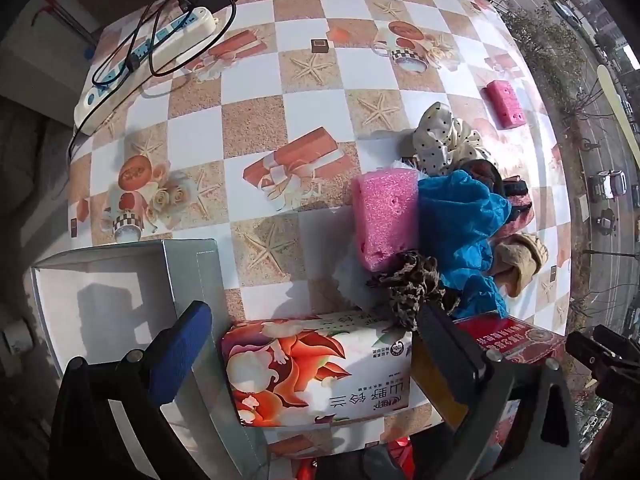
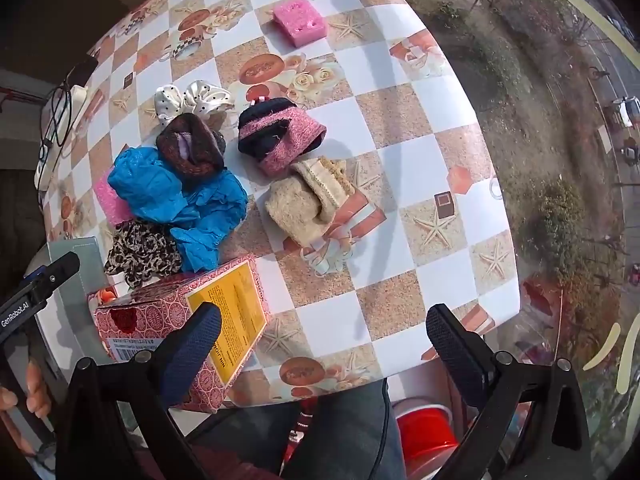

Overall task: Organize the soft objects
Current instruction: 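Reach left tool toward pink foam block while right tool reaches beige knit glove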

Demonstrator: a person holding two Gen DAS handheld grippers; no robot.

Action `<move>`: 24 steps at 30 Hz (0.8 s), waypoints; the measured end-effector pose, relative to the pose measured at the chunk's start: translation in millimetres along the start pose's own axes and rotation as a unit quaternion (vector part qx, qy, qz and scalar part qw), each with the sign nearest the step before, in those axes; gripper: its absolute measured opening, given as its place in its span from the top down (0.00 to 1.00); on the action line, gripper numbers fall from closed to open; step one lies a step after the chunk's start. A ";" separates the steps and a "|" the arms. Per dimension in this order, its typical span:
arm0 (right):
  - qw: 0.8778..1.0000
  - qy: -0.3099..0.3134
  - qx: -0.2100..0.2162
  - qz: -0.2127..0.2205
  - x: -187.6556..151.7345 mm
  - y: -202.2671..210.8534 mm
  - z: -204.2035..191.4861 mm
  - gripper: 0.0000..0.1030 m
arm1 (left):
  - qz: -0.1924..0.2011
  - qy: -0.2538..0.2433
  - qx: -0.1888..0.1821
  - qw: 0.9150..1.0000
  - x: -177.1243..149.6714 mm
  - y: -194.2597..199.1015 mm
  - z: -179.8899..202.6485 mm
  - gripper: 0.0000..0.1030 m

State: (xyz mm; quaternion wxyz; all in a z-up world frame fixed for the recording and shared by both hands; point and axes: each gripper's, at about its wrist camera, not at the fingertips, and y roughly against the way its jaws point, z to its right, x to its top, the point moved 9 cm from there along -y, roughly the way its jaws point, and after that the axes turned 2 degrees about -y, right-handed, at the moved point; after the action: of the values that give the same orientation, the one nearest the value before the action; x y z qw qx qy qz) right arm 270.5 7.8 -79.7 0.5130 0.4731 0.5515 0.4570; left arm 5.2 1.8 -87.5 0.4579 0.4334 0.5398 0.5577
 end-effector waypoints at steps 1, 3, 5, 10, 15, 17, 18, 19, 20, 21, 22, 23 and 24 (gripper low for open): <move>1.000 0.000 -0.001 -0.001 1.7 -1.1 -0.4 0.00 | -0.001 -0.002 0.002 1.000 1.0 2.5 1.3 0.00; 1.000 -0.001 -0.001 -0.002 6.2 -3.5 -1.3 0.00 | -0.003 -0.006 0.004 1.000 1.9 7.5 4.6 0.00; 1.000 -0.005 0.000 -0.005 11.5 -4.6 -3.6 0.00 | -0.006 -0.010 0.005 1.000 -1.8 13.4 6.8 0.00; 1.000 0.000 0.002 -0.004 19.9 -7.8 -8.8 0.00 | -0.006 -0.021 0.008 1.000 10.9 3.1 12.2 0.00; 1.000 -0.003 0.000 -0.002 24.9 -11.2 -6.6 0.00 | -0.016 -0.025 0.014 0.999 19.9 -11.7 18.7 0.00; 1.000 -0.004 0.004 -0.002 28.2 -13.9 -6.0 0.00 | -0.016 -0.026 0.009 0.999 24.2 -17.0 22.9 0.00; 1.000 -0.005 0.007 -0.002 29.6 -15.3 -5.8 0.00 | -0.013 -0.027 0.006 1.000 26.8 -19.6 25.6 0.00; 1.000 -0.006 0.007 -0.002 31.6 -17.2 -5.5 0.00 | -0.013 -0.027 0.005 1.000 28.5 -22.1 27.4 0.00; 1.000 -0.007 0.007 -0.003 34.3 -19.6 -4.6 0.00 | -0.014 -0.027 0.004 1.000 30.7 -25.1 28.6 0.00; 1.000 -0.008 0.006 -0.003 37.1 -22.4 -4.0 0.00 | -0.016 -0.026 0.003 1.000 31.2 -28.2 30.3 0.00; 1.000 -0.009 0.004 -0.005 39.7 -25.0 -3.3 0.00 | -0.019 -0.025 0.002 0.999 32.7 -31.4 31.4 0.00; 1.000 -0.011 0.002 -0.006 42.1 -28.0 -2.3 0.00 | -0.021 -0.026 0.002 0.999 34.2 -34.7 32.4 0.00; 1.000 -0.012 -0.002 -0.007 44.5 -31.1 -0.9 0.00 | -0.021 -0.027 0.003 0.999 36.7 -38.2 33.6 0.00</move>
State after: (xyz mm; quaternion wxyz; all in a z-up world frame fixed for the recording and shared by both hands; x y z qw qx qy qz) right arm 266.8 47.7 -116.4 0.5238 0.4739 0.5474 0.4489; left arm 32.1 44.5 -124.7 0.4824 0.4380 0.5378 0.5349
